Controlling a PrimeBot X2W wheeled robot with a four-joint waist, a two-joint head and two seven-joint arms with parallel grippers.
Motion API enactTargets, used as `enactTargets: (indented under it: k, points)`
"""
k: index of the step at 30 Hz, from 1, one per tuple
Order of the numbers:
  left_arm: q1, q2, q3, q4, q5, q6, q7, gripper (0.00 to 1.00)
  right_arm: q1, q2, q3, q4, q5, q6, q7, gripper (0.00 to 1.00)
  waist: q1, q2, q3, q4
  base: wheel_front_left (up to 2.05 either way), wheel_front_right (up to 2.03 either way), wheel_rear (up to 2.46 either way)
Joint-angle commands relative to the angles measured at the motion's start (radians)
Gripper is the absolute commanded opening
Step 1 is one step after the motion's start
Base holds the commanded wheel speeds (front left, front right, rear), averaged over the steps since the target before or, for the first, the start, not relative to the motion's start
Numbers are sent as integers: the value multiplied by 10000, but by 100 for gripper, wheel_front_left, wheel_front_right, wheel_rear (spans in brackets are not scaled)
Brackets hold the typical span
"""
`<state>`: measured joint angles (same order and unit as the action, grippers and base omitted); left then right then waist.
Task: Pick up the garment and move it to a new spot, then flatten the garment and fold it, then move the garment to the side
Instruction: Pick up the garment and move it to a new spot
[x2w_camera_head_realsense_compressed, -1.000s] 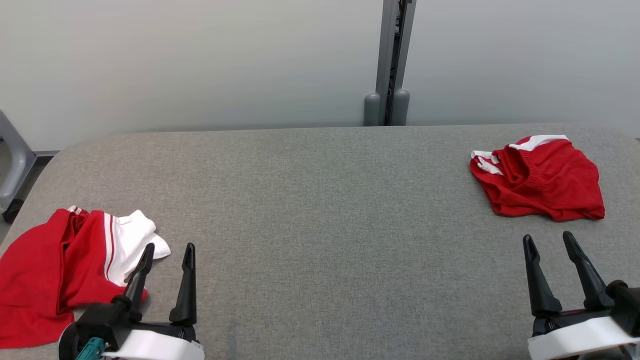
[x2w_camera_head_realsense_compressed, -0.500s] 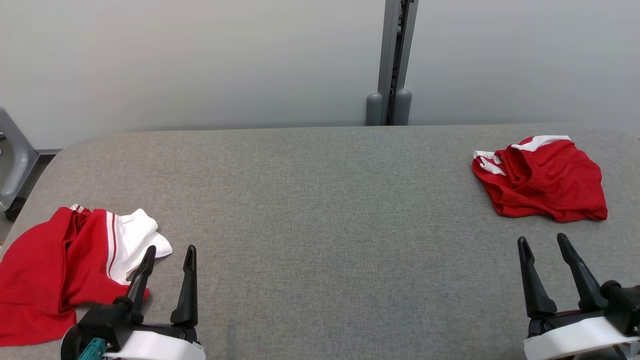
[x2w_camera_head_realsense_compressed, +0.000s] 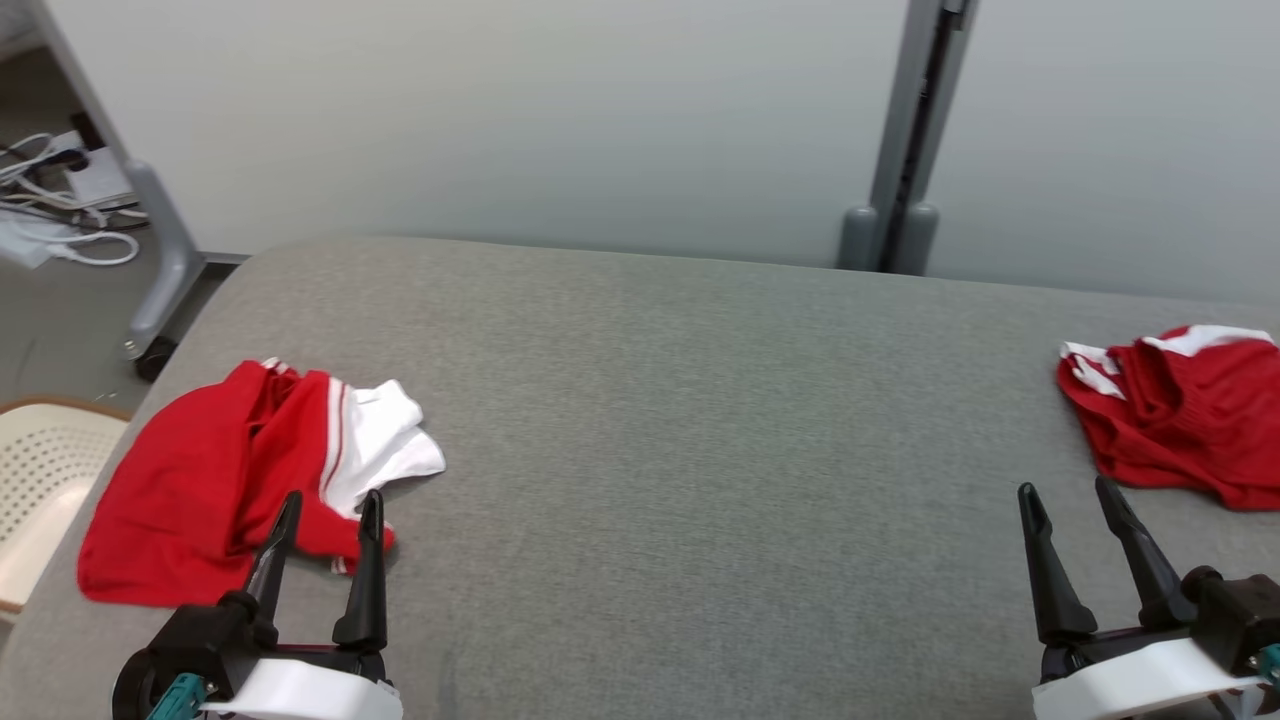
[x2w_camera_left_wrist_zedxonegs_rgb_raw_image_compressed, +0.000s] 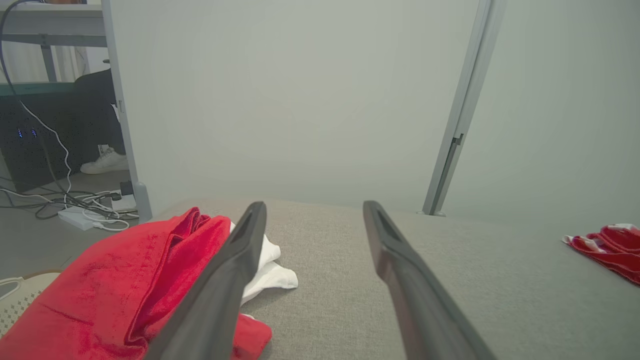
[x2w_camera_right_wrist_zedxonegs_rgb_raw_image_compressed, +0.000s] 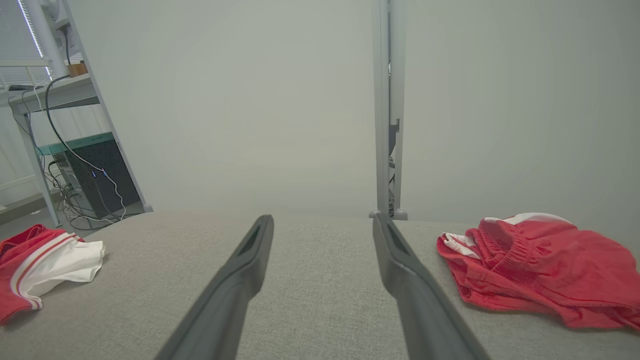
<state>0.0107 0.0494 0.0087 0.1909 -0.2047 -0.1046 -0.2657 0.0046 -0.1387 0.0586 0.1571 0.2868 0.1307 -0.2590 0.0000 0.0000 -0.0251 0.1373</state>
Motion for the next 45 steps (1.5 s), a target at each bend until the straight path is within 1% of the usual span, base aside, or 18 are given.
enactTargets:
  k: [1,18,24,30,35,40,45]
  points:
    - [-202,40,56,-29,95,-20,2,100,-75,-23,18,60,42,4,-60,100,0,0,-65,393,0,0,0]
    - [-98,34,-31,86,49,3,2,100,-245,172,641,267,201,4,-60,100,0,0,-77,2679,0,0,0]
    - [-193,60,-40,205,24,-49,1,100,-272,206,694,336,218,4,-60,100,0,0,-48,3191,0,0,0]
    - [-265,121,-31,301,-6,-66,1,100,-335,206,781,362,247,4,-60,100,0,0,-65,3271,0,0,0]
    - [-396,224,33,378,-270,-98,34,100,-389,222,968,413,303,4,-60,100,0,0,0,3022,0,0,0]
    - [-962,752,41,242,-452,-169,398,100,-524,174,1099,483,371,4,-60,100,0,0,91,2627,0,0,0]
    - [-1852,1551,39,94,-841,-228,1553,100,-603,184,1130,572,384,4,-60,100,0,0,170,2060,0,0,0]
